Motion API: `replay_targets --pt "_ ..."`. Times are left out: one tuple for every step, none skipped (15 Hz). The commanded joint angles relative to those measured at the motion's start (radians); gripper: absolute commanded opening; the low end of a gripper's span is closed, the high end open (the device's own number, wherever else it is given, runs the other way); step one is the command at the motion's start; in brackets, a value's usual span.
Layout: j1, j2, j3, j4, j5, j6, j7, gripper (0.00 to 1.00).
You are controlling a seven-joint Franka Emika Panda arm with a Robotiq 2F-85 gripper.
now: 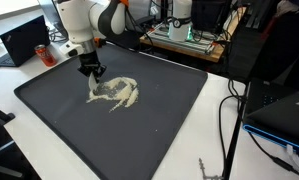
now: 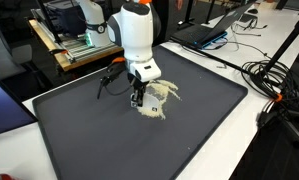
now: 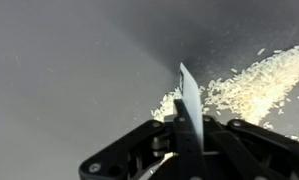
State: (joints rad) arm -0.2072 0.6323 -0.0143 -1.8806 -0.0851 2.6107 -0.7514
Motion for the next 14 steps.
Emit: replay_targets --pt "-0.004 -0.048 0.009 -0.032 -0.037 -0.027 -0.001 0.01" --pt "-0.004 -0.071 0.009 -0.052 -0.044 -0.033 -0.007 0.01" --pt "-0.003 -0.102 0.010 -0.078 -0.054 -0.039 -0.013 0.01" --pt "0.006 -0.131 0.000 -0.104 -0.070 -0.037 -0.004 0.01" --pt "0.010 -0.165 -0.002 -0.133 -0.081 -0.030 -0.002 0.01" --pt "0.018 -0.203 -0.006 -0.167 -0.095 -0.029 0.006 0.01" --pt "0.027 -0.236 -0.011 -0.197 -0.112 -0.029 0.015 0.01" --pt "0.034 -0.273 -0.009 -0.232 -0.122 -0.016 0.018 0.01" --pt "0.043 -0.312 -0.006 -0.269 -0.131 -0.004 0.025 0.01" --pt "0.054 -0.345 -0.005 -0.300 -0.141 0.003 0.029 0.01" --pt "0.071 -0.378 -0.008 -0.332 -0.158 0.012 0.045 0.01" --pt "0.088 -0.410 -0.010 -0.364 -0.178 0.026 0.063 0.01" --pt "0.107 -0.439 -0.013 -0.390 -0.202 0.029 0.090 0.01" --pt "0.123 -0.468 -0.012 -0.415 -0.224 0.036 0.116 0.01"
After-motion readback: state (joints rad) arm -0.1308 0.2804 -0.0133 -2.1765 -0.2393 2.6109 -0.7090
